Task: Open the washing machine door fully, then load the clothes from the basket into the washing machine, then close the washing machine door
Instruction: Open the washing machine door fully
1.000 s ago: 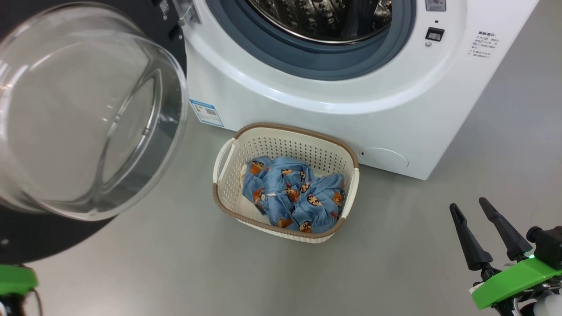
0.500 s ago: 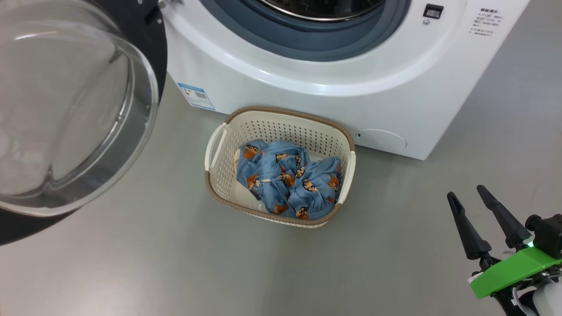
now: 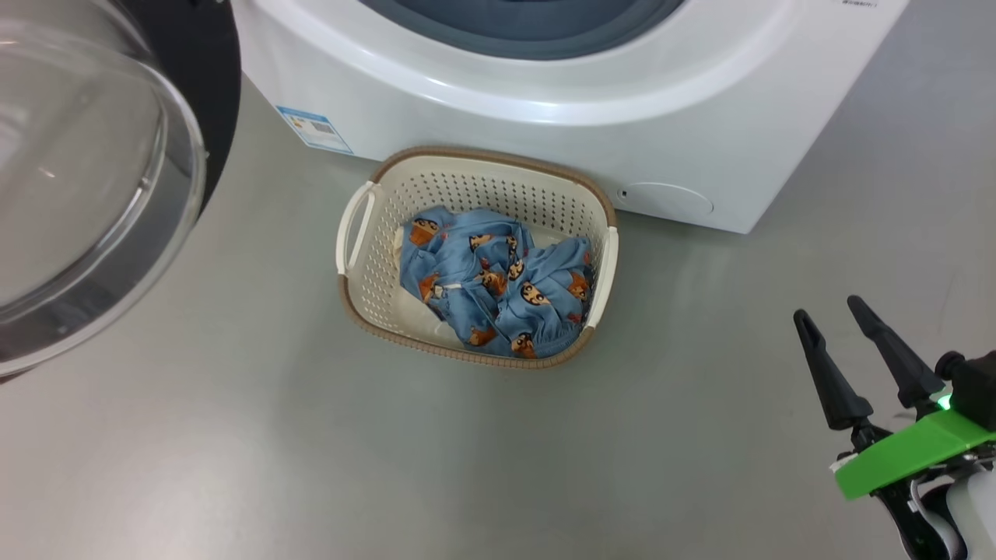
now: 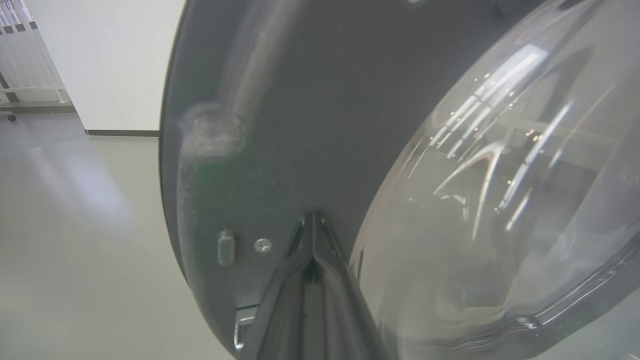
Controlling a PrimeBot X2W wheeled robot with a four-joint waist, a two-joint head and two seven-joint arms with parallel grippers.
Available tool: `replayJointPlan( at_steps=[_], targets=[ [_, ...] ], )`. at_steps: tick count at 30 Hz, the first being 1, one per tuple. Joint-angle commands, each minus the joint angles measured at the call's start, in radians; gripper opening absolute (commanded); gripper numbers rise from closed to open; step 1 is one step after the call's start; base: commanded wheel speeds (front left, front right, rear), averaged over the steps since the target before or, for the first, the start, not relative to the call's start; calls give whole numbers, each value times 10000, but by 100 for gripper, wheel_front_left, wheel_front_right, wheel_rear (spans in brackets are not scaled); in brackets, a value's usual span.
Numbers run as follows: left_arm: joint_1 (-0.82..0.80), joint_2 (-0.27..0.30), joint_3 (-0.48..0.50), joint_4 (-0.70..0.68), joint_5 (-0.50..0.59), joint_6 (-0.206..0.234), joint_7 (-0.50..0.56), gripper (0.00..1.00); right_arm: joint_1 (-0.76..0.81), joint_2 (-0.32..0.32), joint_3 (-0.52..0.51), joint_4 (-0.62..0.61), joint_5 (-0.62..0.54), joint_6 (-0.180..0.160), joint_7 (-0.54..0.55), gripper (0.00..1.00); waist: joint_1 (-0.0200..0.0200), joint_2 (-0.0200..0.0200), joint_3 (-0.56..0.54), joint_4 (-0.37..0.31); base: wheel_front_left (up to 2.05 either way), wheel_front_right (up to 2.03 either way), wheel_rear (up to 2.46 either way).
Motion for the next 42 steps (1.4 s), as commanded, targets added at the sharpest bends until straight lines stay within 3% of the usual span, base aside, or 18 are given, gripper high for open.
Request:
replayJointPlan(
  at_steps=[1, 7, 15, 26, 34, 42],
  targets=[
    [-206, 795, 261, -110, 106, -27, -51, 0, -139, -187, 202, -246, -112, 16, -120, 100, 0, 0, 147, -75, 0, 0, 0],
    [-681, 1145, 553, 486, 300, -83, -51, 0, -345, -174, 283, -216, -125, 16, -120, 100, 0, 0, 315, -176, 0, 0, 0],
    [-841, 1198, 823, 696, 541, -162, -51, 0, -494, -72, 329, -135, -102, 16, -120, 100, 0, 0, 221, -279, 0, 0, 0],
    [-187, 561, 934, 177, 586, -440, -51, 0, -146, 142, 256, -53, -67, 16, -120, 100, 0, 0, -575, -198, 0, 0, 0],
    [866, -23, 397, -817, 214, -534, -51, 0, 210, 306, 294, 19, -11, 16, -120, 100, 0, 0, -1334, -131, 0, 0, 0],
    [2194, -422, -528, -1859, -585, -538, -51, 15, 493, 482, 277, 64, 30, 16, -120, 100, 0, 0, -1872, -110, 0, 0, 0]
  ],
)
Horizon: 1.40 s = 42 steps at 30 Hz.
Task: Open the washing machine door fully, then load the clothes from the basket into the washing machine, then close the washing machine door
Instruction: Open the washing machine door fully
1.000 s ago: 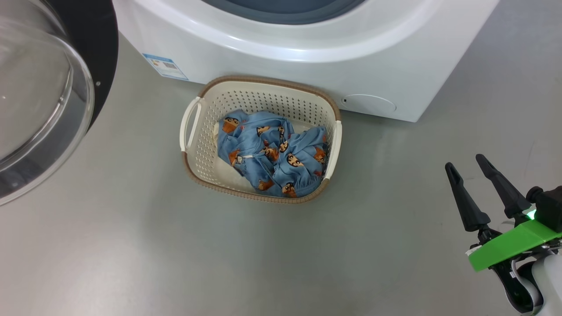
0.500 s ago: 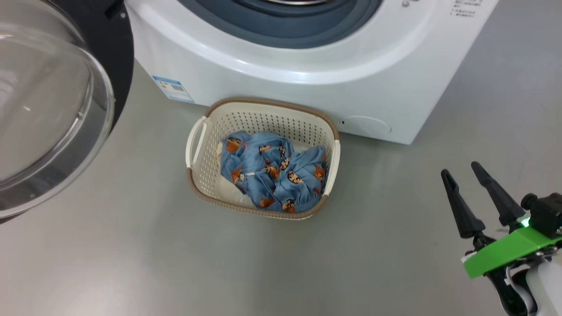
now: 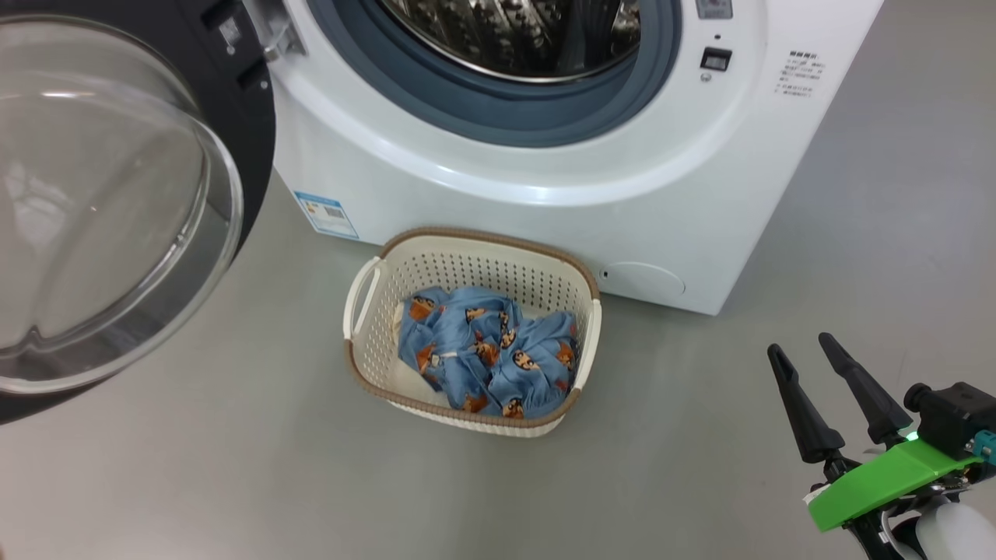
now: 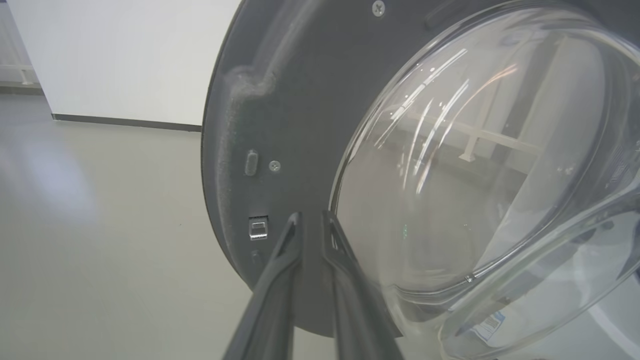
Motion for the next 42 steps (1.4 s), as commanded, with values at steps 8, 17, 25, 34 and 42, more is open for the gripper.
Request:
replayJointPlan(
  at_steps=[8, 17, 25, 34, 42],
  targets=[
    [1274, -335, -1056, -1666, -209, -24, -53, 34, 407, 74, 114, -175, 112, 16, -120, 100, 0, 0, -730, -81, 0, 0, 0],
    [1915, -960, -1890, -2636, -176, -24, -53, 96, 425, 174, -141, -280, 93, 16, -120, 100, 0, 0, -752, -557, 0, 0, 0],
    [2271, -1177, -2685, -3124, -142, -24, -53, 100, 371, 290, -278, -332, 63, 16, -120, 100, 0, 0, -616, -1301, 0, 0, 0],
    [2463, -1070, -3291, -3371, -259, -24, -53, 100, 354, 425, -431, -320, 89, 16, -120, 100, 0, 0, -607, -2047, 0, 0, 0],
    [2674, -1123, -3796, -3534, -301, -25, -53, 100, 321, 533, -495, -327, 69, 16, -120, 100, 0, 0, -580, -2666, 0, 0, 0]
  ],
)
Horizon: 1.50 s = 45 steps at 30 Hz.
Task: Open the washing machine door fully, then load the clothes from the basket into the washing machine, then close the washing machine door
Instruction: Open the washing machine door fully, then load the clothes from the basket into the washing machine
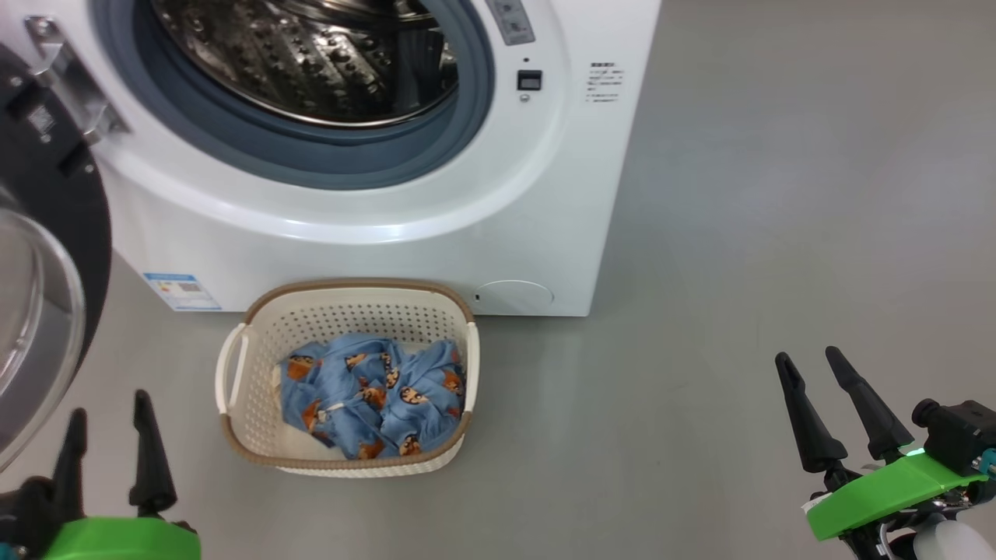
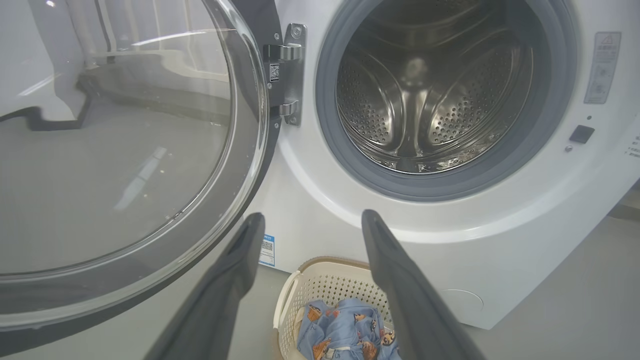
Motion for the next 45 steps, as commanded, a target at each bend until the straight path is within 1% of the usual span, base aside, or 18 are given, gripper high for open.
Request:
replayJointPlan(
  at_steps=[1, 8, 17, 28, 35, 45],
  targets=[
    [49, 250, 234, -276, -8, -23, -55, 100, -86, -101, 143, -241, -25, 16, -120, 100, 0, -1, 14, -216, 0, 0, 0],
    [94, 123, 4, -382, -13, -23, -55, 100, -103, -82, 24, -276, -45, 16, -120, 100, 0, -1, 89, -587, 0, 0, 0],
    [149, 47, -319, -393, 96, -23, -55, 100, -8, -108, -37, -247, -77, 16, -120, 100, 0, -1, -41, -814, 0, 0, 0],
    [302, 56, -536, -518, 92, -23, -55, 100, 184, -107, -110, -257, -80, 16, -120, 100, 0, -1, -209, -831, 0, 0, 0],
    [356, 163, -824, -543, -3, -23, -55, 100, 235, -105, -85, -274, -76, 16, -120, 100, 0, -1, -233, -792, 0, 0, 0],
    [369, 218, -996, -603, 36, -23, -55, 100, 261, -113, -119, -285, -80, 16, -120, 100, 0, -1, -195, -729, 0, 0, 0]
  ],
)
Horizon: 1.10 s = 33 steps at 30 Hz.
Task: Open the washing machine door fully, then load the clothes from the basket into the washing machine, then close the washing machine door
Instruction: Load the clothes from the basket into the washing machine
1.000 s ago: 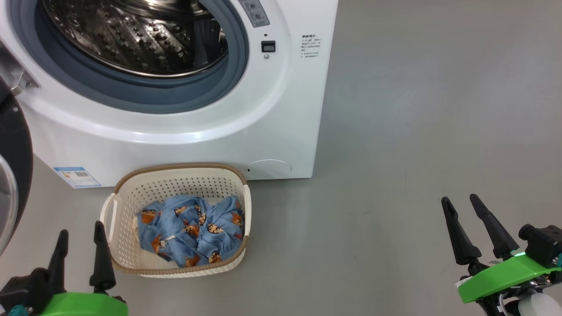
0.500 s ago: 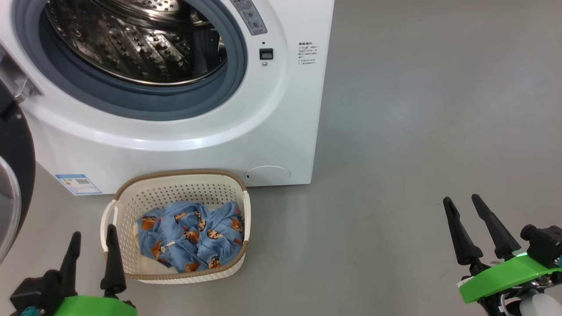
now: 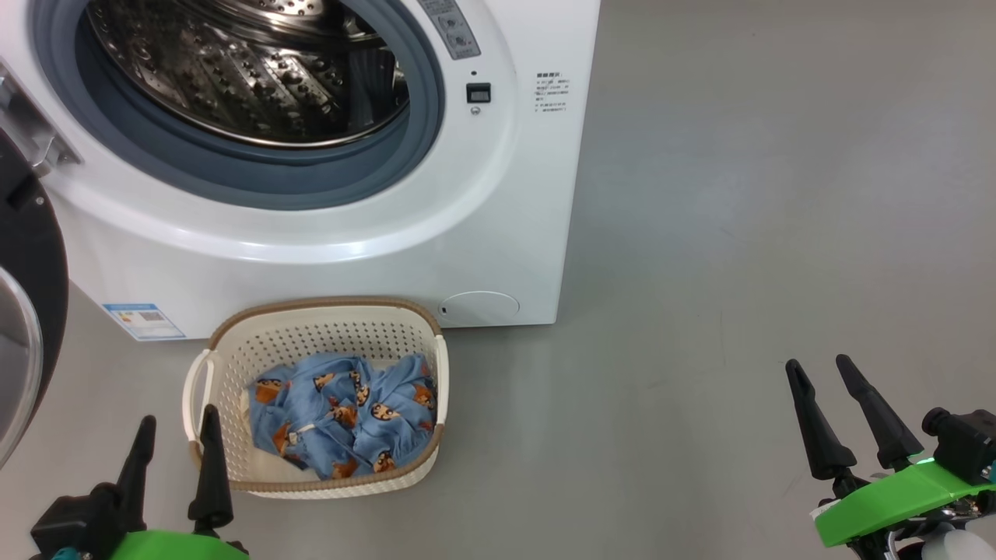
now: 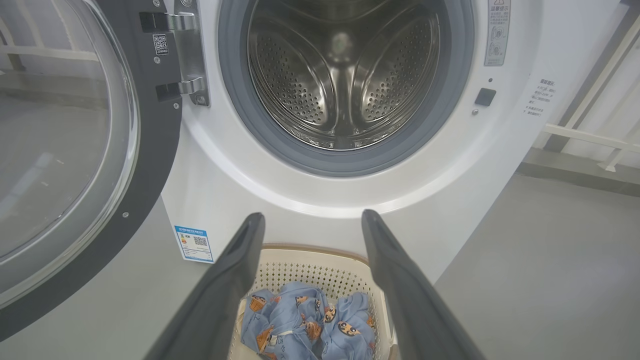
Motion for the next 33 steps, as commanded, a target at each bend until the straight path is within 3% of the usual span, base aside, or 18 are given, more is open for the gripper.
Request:
replayJointPlan(
  at_steps=[1, 13, 33],
  targets=[
    [-141, 224, 294, -286, 55, -15, -57, 100, 34, -155, 130, -239, -71, 16, -120, 100, 0, -1, 8, 15, 0, 0, 0],
    [-232, 270, 253, -291, 41, -15, -57, 100, -56, -128, 165, -257, -82, 16, -120, 100, 0, -1, 139, 102, 5, -17, 12],
    [-454, 398, 158, -322, 62, -15, -57, 100, -197, -31, 146, -286, -90, 16, -120, 100, 0, -1, 425, 87, 68, -123, 54]
  ],
)
